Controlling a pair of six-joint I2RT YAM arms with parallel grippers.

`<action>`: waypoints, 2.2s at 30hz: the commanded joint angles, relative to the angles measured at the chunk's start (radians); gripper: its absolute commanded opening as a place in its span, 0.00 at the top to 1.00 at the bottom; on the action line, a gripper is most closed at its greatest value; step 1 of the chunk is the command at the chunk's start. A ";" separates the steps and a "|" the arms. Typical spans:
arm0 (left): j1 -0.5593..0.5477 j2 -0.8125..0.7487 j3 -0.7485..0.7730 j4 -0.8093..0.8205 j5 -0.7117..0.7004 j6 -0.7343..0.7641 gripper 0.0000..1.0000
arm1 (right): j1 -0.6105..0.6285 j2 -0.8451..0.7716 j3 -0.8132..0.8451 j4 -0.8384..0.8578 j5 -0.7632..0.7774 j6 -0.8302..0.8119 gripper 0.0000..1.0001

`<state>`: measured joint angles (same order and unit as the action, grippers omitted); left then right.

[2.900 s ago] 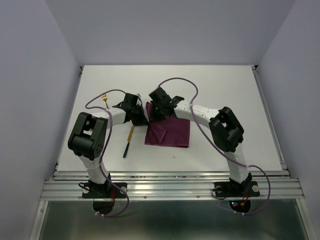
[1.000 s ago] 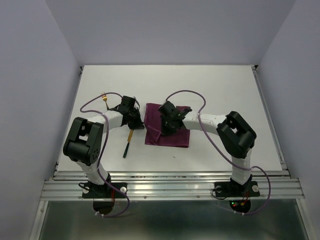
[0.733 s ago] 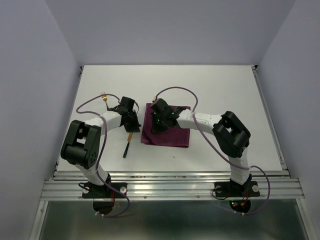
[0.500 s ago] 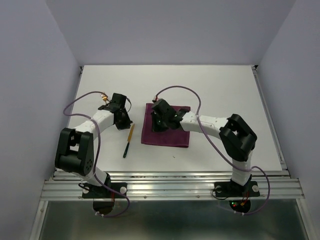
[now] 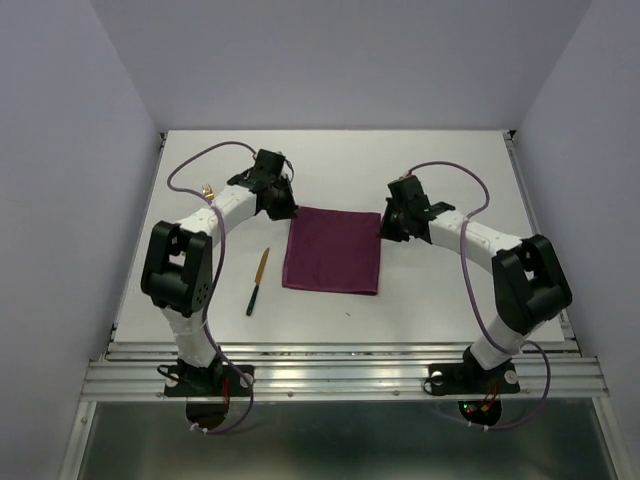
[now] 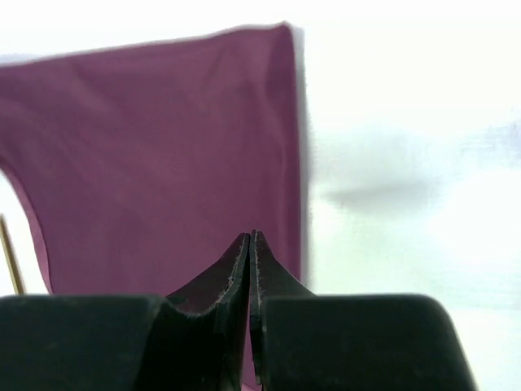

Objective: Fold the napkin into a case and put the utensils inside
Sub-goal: Smooth out the square-folded napkin at the center of the board.

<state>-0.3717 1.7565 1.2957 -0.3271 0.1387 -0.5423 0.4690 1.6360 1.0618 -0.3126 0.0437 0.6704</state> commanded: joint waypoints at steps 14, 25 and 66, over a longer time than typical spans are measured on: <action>0.017 0.400 0.343 -0.047 -0.037 0.033 1.00 | -0.130 0.367 0.357 -0.019 -0.008 -0.074 0.93; 0.017 0.335 0.194 0.017 0.018 0.008 1.00 | -0.155 0.366 0.386 -0.029 -0.036 -0.133 0.93; 0.017 0.255 0.177 0.028 0.032 0.022 1.00 | 0.057 -0.183 -0.273 -0.091 -0.061 0.067 0.95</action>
<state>-0.3534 2.0781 1.4719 -0.2848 0.1638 -0.5282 0.5140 1.4380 0.8307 -0.4507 -0.0288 0.7120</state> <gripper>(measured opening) 0.017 0.056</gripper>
